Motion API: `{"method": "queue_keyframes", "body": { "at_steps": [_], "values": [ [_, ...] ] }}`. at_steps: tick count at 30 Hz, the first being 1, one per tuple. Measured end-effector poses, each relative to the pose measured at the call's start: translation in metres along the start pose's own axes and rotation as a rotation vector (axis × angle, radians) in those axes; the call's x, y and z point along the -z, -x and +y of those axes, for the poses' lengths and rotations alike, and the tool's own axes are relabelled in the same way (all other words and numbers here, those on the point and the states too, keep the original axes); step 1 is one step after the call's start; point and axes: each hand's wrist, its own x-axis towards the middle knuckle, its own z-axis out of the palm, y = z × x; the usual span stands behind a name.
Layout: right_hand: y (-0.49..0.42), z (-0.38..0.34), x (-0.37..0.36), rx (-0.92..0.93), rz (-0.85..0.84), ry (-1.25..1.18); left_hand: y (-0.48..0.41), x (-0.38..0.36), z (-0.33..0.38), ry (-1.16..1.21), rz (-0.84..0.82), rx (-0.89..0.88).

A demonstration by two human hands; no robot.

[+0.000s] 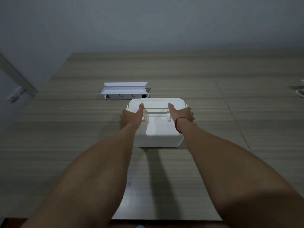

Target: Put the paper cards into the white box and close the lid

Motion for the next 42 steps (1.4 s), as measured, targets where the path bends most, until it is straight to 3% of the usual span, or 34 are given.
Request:
{"method": "queue_keyframes", "body": {
  "at_steps": [4, 8, 14, 26, 33, 37, 42],
  "values": [
    [0.001, 0.012, 0.001, 0.076, 0.022, 0.086, -0.001, 0.01, -0.018, -0.154, -0.115, -0.207],
    [0.007, 0.018, -0.01, 0.13, 0.11, 0.104, 0.001, 0.011, -0.027, -0.21, -0.102, -0.323],
    [-0.014, 0.009, -0.016, 0.186, 0.141, 0.108, -0.006, -0.004, -0.022, -0.238, 0.029, -0.347],
    [-0.051, -0.024, -0.014, 0.24, 0.036, 0.177, -0.043, -0.012, 0.015, -0.318, -0.056, -0.34],
    [-0.007, 0.013, 0.002, 0.532, -0.096, 0.529, -0.003, -0.008, -0.011, -0.511, -0.112, -0.572],
    [0.024, 0.054, 0.008, 0.665, -0.105, 0.558, 0.028, -0.004, -0.039, -0.514, -0.118, -0.652],
    [0.06, 0.116, -0.006, 0.674, -0.091, 0.554, 0.066, -0.014, -0.095, -0.455, -0.041, -0.685]
  ]
}}
